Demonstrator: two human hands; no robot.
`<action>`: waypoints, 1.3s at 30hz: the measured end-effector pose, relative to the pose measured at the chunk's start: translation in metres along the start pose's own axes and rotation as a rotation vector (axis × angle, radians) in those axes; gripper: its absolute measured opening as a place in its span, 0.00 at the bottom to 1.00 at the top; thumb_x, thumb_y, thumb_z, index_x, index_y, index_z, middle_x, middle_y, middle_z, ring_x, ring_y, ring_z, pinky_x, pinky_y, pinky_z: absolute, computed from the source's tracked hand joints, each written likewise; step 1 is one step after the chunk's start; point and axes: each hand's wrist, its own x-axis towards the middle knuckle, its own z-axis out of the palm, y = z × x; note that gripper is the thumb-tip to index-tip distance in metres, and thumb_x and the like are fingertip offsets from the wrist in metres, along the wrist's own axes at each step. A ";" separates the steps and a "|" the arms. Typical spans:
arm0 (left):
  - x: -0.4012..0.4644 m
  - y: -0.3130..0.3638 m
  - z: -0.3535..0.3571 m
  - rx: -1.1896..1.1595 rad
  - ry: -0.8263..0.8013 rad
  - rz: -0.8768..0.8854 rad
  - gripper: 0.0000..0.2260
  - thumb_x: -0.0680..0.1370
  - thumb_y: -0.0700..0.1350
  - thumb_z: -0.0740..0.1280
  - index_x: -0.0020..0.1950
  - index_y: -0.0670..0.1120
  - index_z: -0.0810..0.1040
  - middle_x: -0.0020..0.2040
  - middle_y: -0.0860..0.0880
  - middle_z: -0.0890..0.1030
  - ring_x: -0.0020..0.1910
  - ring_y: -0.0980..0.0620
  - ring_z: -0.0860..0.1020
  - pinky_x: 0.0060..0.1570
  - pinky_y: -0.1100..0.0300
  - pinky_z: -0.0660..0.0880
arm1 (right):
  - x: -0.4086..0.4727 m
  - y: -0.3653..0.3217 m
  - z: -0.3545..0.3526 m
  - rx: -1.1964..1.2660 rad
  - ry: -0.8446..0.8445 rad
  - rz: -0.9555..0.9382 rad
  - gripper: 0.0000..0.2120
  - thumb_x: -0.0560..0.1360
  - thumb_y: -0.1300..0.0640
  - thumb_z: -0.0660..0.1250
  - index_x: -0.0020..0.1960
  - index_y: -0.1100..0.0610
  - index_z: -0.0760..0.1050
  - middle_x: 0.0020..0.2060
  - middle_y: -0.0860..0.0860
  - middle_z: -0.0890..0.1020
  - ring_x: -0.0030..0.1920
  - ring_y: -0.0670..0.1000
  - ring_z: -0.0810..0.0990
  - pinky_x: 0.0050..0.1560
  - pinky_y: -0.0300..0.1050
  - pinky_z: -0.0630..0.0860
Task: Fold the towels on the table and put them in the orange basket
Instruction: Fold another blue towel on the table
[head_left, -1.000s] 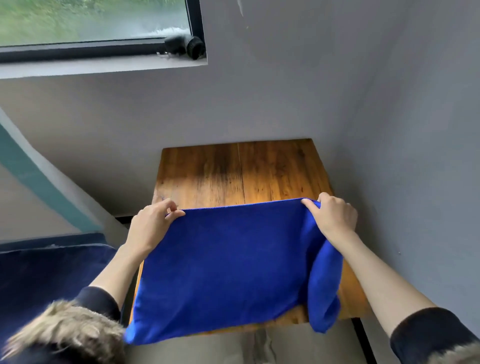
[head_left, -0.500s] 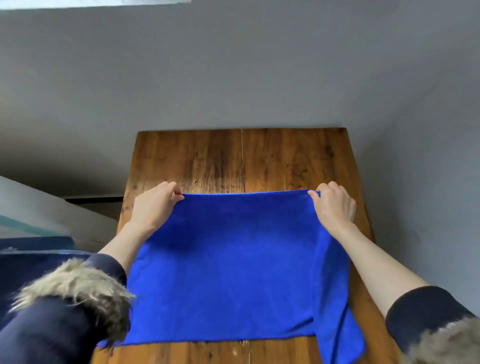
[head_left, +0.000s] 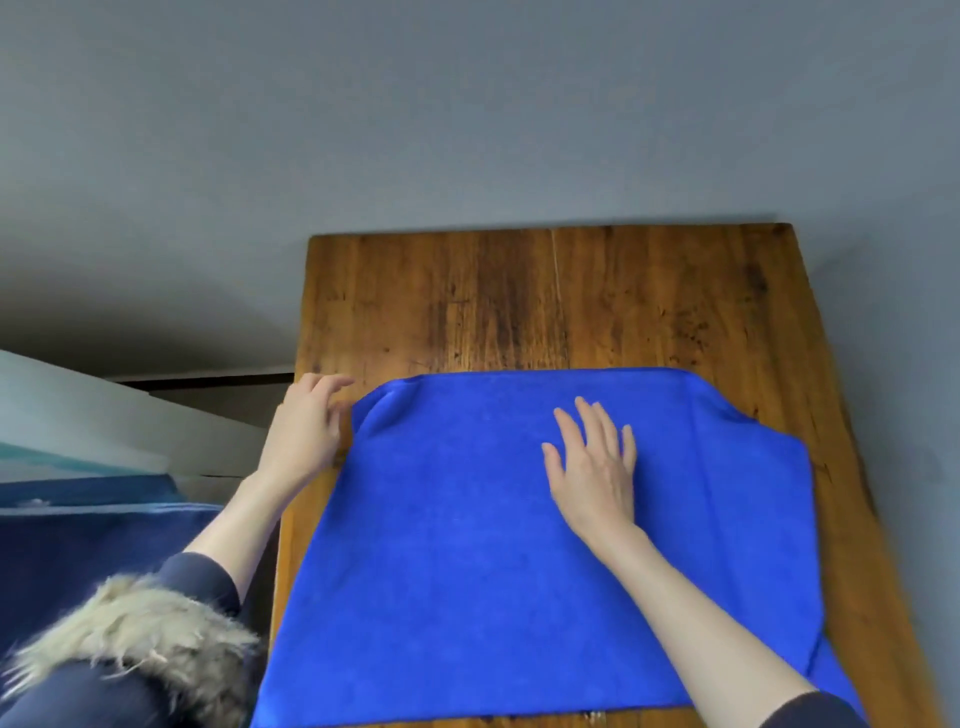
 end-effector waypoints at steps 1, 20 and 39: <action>-0.002 -0.010 0.000 -0.039 -0.008 -0.024 0.14 0.79 0.37 0.60 0.63 0.43 0.74 0.59 0.42 0.73 0.59 0.43 0.72 0.59 0.51 0.70 | -0.003 -0.017 0.011 0.012 -0.022 -0.020 0.24 0.80 0.48 0.56 0.74 0.52 0.60 0.76 0.52 0.57 0.76 0.52 0.51 0.73 0.56 0.41; 0.026 -0.034 -0.023 -0.874 -0.140 -0.103 0.04 0.69 0.42 0.65 0.35 0.47 0.71 0.32 0.55 0.77 0.32 0.58 0.72 0.32 0.68 0.68 | -0.014 -0.063 0.076 -0.190 0.149 -0.048 0.27 0.76 0.45 0.52 0.72 0.54 0.64 0.73 0.56 0.62 0.73 0.57 0.60 0.70 0.64 0.52; -0.008 -0.030 0.035 0.177 0.276 0.206 0.10 0.75 0.38 0.62 0.54 0.41 0.78 0.56 0.41 0.77 0.57 0.40 0.75 0.57 0.44 0.66 | -0.014 -0.063 0.078 -0.194 0.181 -0.049 0.27 0.76 0.45 0.51 0.72 0.54 0.64 0.73 0.56 0.62 0.74 0.57 0.60 0.70 0.64 0.53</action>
